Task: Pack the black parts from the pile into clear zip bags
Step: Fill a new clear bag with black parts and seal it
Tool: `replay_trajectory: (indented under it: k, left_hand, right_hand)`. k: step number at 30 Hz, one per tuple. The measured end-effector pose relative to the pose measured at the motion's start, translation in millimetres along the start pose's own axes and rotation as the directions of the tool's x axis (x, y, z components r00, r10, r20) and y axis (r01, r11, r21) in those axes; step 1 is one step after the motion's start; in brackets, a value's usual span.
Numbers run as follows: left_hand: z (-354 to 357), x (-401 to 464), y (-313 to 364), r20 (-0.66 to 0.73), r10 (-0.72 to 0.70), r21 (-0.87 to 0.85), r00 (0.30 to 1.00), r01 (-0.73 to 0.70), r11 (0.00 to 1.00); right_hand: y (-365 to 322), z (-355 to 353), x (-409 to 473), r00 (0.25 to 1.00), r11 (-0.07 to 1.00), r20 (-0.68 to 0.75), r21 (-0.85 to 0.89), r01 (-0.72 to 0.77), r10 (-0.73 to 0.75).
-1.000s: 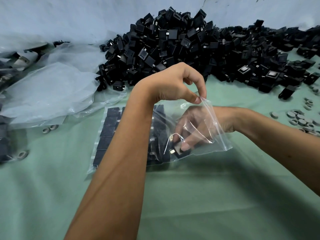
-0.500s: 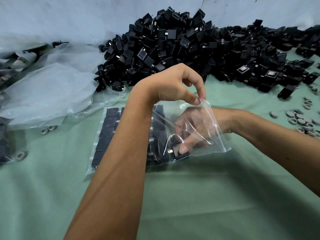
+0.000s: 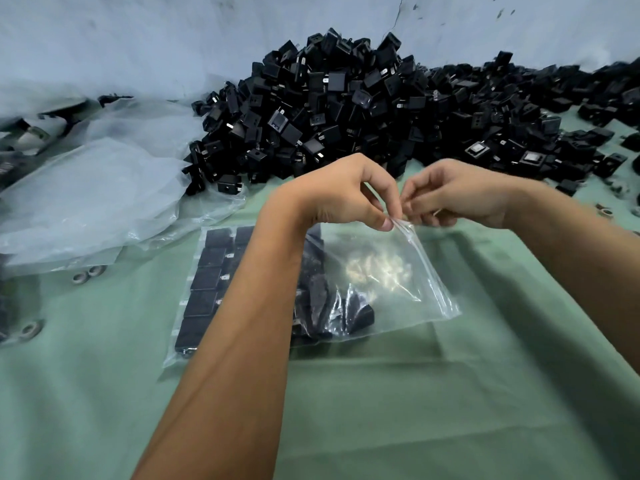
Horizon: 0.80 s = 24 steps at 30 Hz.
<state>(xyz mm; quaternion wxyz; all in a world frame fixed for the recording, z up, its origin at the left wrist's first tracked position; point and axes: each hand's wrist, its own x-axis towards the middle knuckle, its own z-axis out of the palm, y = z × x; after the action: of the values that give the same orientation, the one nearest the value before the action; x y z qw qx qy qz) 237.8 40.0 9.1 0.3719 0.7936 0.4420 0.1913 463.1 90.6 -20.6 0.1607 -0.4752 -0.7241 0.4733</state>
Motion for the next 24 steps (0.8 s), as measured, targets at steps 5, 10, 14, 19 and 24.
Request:
replay_trajectory:
  k: [5,10,14,19,24]
  left_hand:
    - [5,1,-2,0.013,-0.022,-0.029,1.000,0.023,0.999]
    - [2,1,-1,0.013,-0.017,-0.037,1.000,0.018,0.999]
    - [1,1,-3,0.019,-0.017,-0.040,1.000,0.018,0.999]
    - [-1,1,-6,0.016,-0.040,-0.018,0.999,0.040,0.999]
    - [-1,-1,1,0.007,-0.028,-0.010,1.000,0.028,1.000]
  right_hand:
    - [16,7,49,0.860,0.748,-0.453,-0.649,-0.136,-0.236]
    - [19,3,67,0.907,0.595,-0.288,-0.802,-0.052,-0.308]
    - [12,1,56,0.887,0.718,-0.372,-0.693,-0.068,-0.275]
    - [0,-13,-9,0.974,0.991,-0.205,-0.107,0.078,-0.099]
    - [-6,9,-52,0.951,0.997,0.306,-0.031,0.064,-0.051]
